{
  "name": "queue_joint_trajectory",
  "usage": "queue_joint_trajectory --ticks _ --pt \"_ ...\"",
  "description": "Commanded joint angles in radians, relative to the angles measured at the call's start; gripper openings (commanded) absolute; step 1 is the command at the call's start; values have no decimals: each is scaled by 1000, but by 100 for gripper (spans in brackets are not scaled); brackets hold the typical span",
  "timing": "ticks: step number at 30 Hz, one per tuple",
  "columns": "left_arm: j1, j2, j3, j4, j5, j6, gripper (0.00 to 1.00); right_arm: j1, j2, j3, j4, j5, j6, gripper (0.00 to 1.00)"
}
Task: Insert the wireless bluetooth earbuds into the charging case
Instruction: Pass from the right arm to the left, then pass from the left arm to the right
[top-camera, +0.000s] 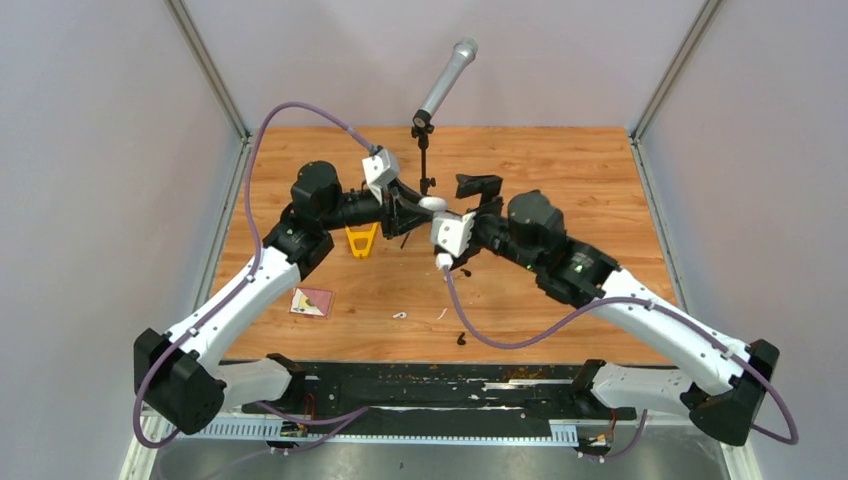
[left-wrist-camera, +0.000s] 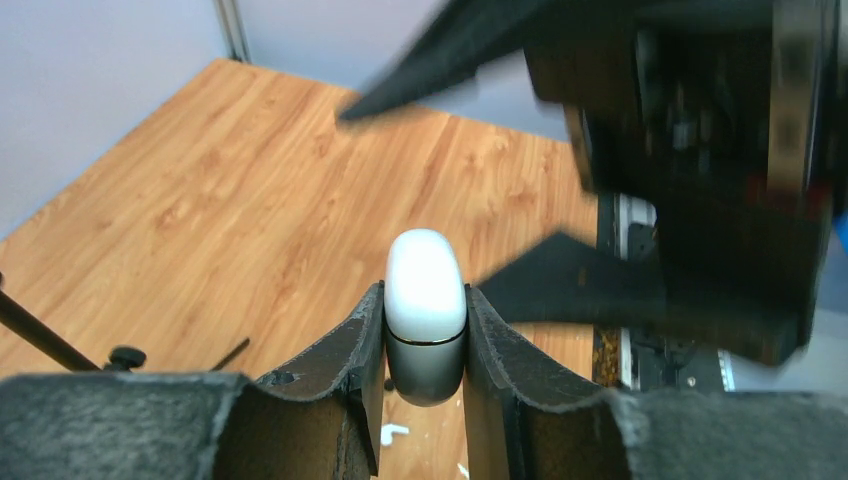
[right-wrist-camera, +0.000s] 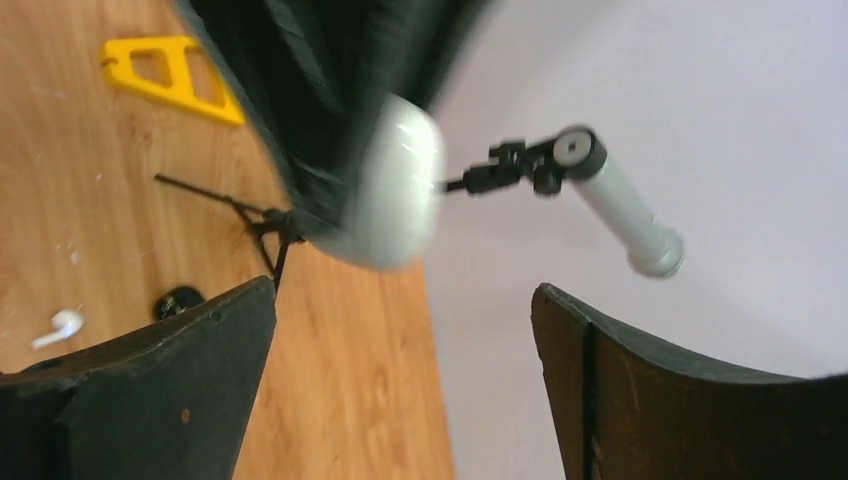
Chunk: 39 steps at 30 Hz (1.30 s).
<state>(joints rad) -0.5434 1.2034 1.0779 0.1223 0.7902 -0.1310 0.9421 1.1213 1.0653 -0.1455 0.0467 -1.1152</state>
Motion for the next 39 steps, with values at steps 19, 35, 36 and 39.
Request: queue_joint_trajectory --ticks 19,35,36,39 --pt "14 -49 -114 300 128 107 0 -513 498 1024 -1261 -1102 295 59" --pt "0 53 -109 472 216 -103 0 -400 454 878 -1118 -957 308 51" --pt "0 55 -107 472 218 -106 0 -395 452 869 -1112 -949 310 51" --pt "1 66 -102 472 214 -110 0 -392 452 859 -1091 -946 314 49"
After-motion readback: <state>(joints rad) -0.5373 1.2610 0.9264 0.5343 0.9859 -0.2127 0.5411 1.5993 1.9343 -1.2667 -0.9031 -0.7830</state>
